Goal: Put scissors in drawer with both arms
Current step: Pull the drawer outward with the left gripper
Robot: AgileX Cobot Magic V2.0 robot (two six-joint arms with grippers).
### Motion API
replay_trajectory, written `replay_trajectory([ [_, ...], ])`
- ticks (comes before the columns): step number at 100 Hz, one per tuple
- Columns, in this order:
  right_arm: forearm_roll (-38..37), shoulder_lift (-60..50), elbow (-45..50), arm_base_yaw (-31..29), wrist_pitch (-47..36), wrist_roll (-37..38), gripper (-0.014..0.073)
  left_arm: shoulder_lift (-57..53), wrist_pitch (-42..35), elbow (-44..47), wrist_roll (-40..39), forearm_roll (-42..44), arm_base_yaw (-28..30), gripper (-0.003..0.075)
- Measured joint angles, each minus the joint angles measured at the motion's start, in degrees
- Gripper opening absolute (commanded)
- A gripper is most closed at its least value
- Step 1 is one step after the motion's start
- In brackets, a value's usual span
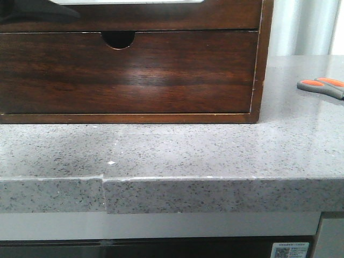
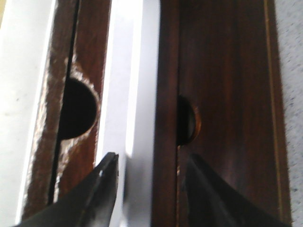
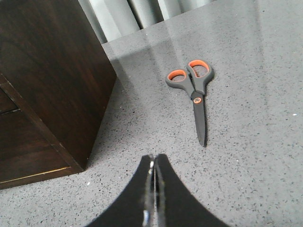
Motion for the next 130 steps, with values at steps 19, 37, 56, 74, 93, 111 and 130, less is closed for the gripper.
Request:
replay_trajectory([
  [19, 0.0, 0.0, 0.0, 0.0, 0.0, 0.0, -0.0069, 1.2, 1.4, -1.6, 0.0, 0.0, 0.0, 0.0283],
  [37, 0.0, 0.0, 0.0, 0.0, 0.0, 0.0, -0.0069, 1.3, 1.7, -1.6, 0.0, 0.0, 0.0, 0.0056],
  [56, 0.0, 0.0, 0.0, 0.0, 0.0, 0.0, -0.0069, 1.0, 1.9, -1.7, 0.0, -0.2, 0.0, -0.0022],
  [74, 0.0, 0.0, 0.0, 0.0, 0.0, 0.0, -0.0069, 0.0, 2.3, -1.4, 0.0, -0.3, -0.3, -0.0022],
  [93, 0.0, 0.0, 0.0, 0.0, 0.0, 0.0, -0.0069, -3.2, 3.8, -0.1, 0.1, -1.5, -2.7, -0.0022],
  [111, 0.0, 0.0, 0.0, 0.0, 0.0, 0.0, -0.0069, -6.4, 6.3, 1.6, 0.1, -2.5, -6.8, -0.0022],
  [130, 0.0, 0.0, 0.0, 0.0, 0.0, 0.0, -0.0069, -9.8, 10.0, 2.9, 0.0, -3.4, -11.0, -0.0022],
])
